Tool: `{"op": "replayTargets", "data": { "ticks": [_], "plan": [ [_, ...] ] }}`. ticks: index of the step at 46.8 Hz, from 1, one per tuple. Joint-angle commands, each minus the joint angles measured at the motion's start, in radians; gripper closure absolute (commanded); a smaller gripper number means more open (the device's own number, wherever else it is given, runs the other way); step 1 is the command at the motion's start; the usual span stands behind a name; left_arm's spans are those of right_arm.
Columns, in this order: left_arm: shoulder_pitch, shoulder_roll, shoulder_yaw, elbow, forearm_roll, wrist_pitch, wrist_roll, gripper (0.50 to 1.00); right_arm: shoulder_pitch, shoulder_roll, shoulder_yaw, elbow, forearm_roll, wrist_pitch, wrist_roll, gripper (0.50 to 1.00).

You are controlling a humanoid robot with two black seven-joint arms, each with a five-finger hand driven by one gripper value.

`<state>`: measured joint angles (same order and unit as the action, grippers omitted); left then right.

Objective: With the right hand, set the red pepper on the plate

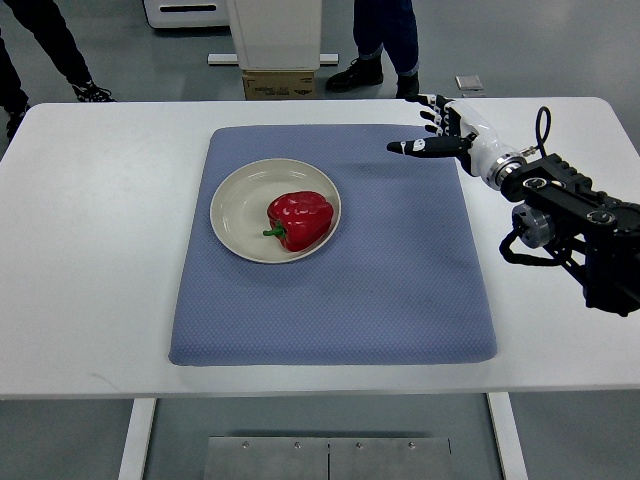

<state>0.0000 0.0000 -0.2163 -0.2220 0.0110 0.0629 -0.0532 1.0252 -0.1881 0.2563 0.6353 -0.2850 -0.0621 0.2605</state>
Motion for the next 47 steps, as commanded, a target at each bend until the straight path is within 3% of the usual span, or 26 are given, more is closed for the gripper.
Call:
{"op": "replayTargets", "data": {
  "ticks": [1,21,33,47],
  "plan": [
    [0.0,0.0,0.0,0.001,0.0,0.0,0.0,0.5,-0.023,-0.007,0.037,0.003,0.01,-0.01,0.0,0.515],
    [0.0,0.0,0.0,0.001,0.0,0.0,0.0,0.5,-0.123,-0.037,0.189,0.012,0.055,0.001,0.002,0.5],
    [0.0,0.0,0.0,0.0,0.0,0.0,0.0,0.5,-0.165,-0.08,0.216,0.119,0.055,-0.007,0.008,0.5],
    [0.0,0.0,0.0,0.001,0.001,0.0,0.001,0.5,-0.183,-0.088,0.215,0.122,0.053,-0.005,0.008,0.5]
  ]
}}
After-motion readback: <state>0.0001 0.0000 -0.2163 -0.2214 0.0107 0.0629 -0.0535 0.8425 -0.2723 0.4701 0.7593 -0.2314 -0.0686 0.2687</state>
